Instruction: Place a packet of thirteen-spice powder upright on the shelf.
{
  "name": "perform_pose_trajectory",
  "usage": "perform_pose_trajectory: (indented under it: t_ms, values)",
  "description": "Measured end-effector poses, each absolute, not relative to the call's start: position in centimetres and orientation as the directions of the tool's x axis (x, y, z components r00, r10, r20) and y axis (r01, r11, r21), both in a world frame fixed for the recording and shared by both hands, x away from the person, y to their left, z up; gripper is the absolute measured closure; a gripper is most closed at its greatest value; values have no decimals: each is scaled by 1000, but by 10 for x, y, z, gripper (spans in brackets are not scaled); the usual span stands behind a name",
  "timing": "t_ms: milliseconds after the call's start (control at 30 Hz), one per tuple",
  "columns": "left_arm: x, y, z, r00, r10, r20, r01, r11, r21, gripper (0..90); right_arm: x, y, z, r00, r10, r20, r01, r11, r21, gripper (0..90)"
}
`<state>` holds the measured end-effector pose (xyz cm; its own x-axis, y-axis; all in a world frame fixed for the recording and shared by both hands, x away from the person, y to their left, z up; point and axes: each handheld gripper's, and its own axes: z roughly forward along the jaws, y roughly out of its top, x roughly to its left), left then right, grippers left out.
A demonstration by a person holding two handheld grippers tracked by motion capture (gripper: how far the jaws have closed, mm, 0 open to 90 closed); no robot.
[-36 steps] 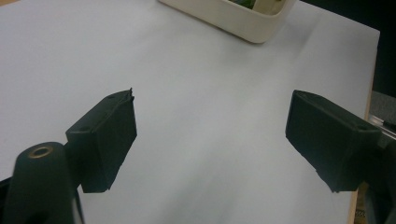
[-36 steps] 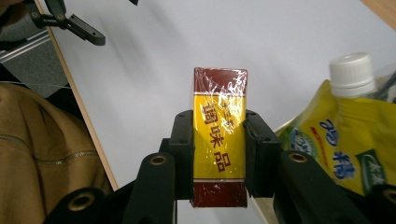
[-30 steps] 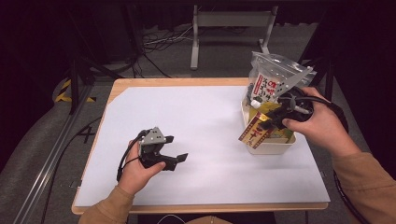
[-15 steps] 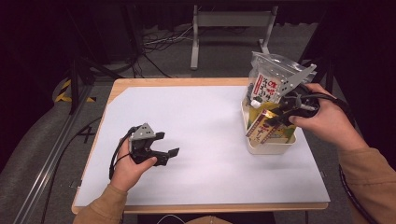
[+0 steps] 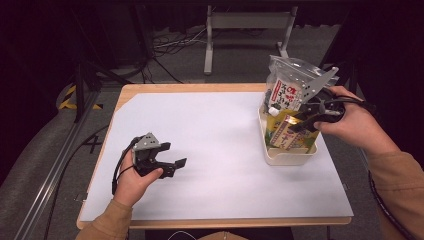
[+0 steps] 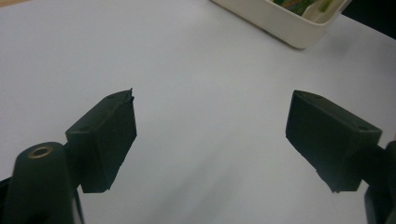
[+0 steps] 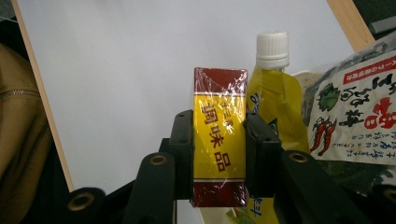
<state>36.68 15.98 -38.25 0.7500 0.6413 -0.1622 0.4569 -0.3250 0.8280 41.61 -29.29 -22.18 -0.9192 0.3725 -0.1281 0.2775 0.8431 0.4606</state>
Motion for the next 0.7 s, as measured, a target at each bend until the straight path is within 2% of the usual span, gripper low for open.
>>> perform_pose_trajectory:
  t_ms: [367,700]
  values:
    - [365,166,-384,730,661,-175,481,-314,818,176,422,-294,-234,-945,281,-168,194,893,406,685]
    - [365,166,-385,732,656,-183,486,-315,815,176,424,-297,-240,-956,244,-161,170,912,372,685]
